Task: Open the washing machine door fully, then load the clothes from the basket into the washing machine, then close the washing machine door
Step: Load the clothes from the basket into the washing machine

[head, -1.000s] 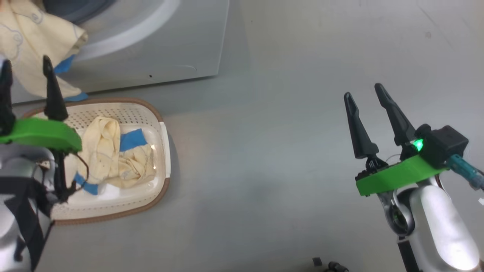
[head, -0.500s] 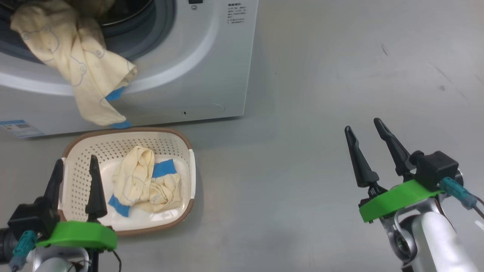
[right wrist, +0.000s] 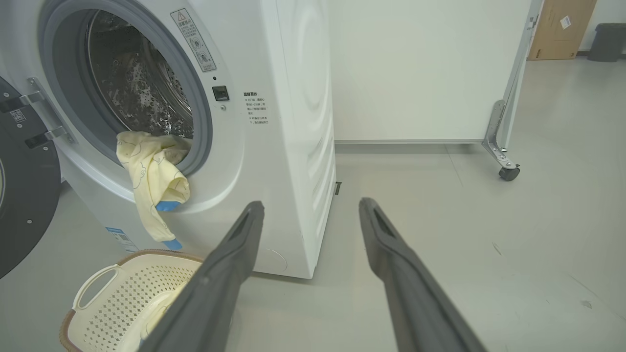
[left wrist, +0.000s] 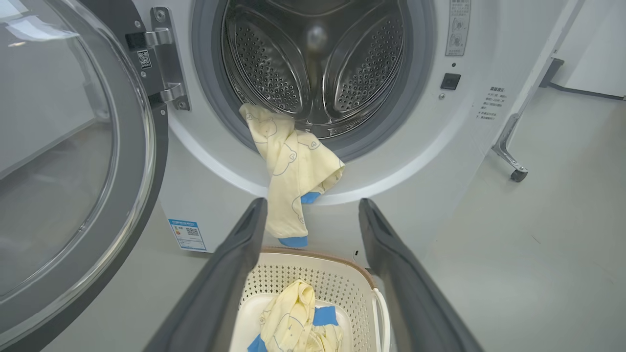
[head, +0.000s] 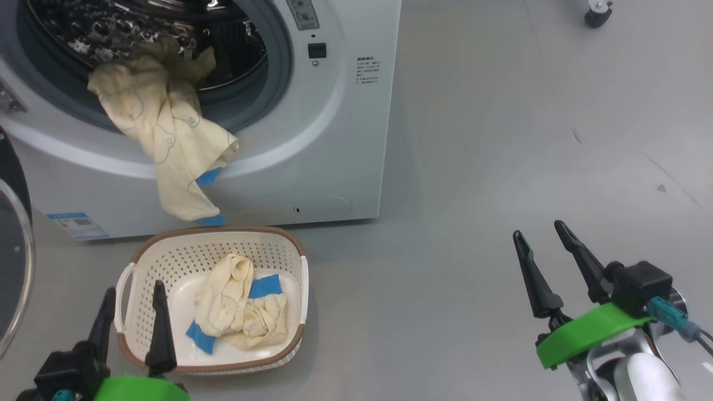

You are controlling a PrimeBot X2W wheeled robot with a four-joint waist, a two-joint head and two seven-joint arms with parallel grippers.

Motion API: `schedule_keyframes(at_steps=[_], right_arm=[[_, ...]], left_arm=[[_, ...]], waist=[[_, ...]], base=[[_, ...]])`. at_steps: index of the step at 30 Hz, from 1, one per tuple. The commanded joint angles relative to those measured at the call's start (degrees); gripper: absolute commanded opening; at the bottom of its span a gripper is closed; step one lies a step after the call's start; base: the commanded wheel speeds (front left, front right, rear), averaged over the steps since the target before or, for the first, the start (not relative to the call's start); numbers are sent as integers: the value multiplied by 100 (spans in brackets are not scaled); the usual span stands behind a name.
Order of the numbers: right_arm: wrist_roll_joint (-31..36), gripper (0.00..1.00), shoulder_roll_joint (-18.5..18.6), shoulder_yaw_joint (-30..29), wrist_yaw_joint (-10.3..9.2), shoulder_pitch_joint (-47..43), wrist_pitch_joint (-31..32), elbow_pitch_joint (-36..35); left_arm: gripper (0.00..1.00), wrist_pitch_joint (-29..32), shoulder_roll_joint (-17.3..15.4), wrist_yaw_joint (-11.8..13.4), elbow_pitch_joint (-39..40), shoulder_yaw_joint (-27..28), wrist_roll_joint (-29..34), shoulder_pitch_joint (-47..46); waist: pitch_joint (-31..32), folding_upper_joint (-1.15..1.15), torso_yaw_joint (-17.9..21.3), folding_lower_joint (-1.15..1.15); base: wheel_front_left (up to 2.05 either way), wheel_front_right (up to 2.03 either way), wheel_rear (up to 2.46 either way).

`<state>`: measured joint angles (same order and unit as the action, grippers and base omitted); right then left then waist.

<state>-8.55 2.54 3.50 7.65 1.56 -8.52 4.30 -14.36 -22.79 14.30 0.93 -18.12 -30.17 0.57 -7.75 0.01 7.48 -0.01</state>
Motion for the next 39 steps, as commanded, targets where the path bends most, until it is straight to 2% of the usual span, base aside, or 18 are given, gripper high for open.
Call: schedule_keyframes(at_steps=[1,14,26,32,39], right_arm=[[40,100,33,77,-16,81,10,-226],[50,100,33,45,-16,-128,154,-411],[53,100,33,76,-16,-97,164,-460],[29,100,33,122,-16,-37,146,-470],[-25,100,33,178,-16,78,87,-471]], left_arm=[[100,-63,-89,887,204,255,54,-119],[100,6,-103,1017,351,183,92,48],[100,32,-57,999,312,103,64,-66],[100,94,-21,888,136,77,-35,-285],[100,302,-5,594,-289,11,-233,-726]], waist=[[104,-1,-21,1],[295,-1,-94,1],[215,-1,-105,1],[115,-1,-67,1],[-135,-1,9,1]], base=[[0,0,0],[0,0,0],[0,0,0],[0,0,0],[0,0,0]])
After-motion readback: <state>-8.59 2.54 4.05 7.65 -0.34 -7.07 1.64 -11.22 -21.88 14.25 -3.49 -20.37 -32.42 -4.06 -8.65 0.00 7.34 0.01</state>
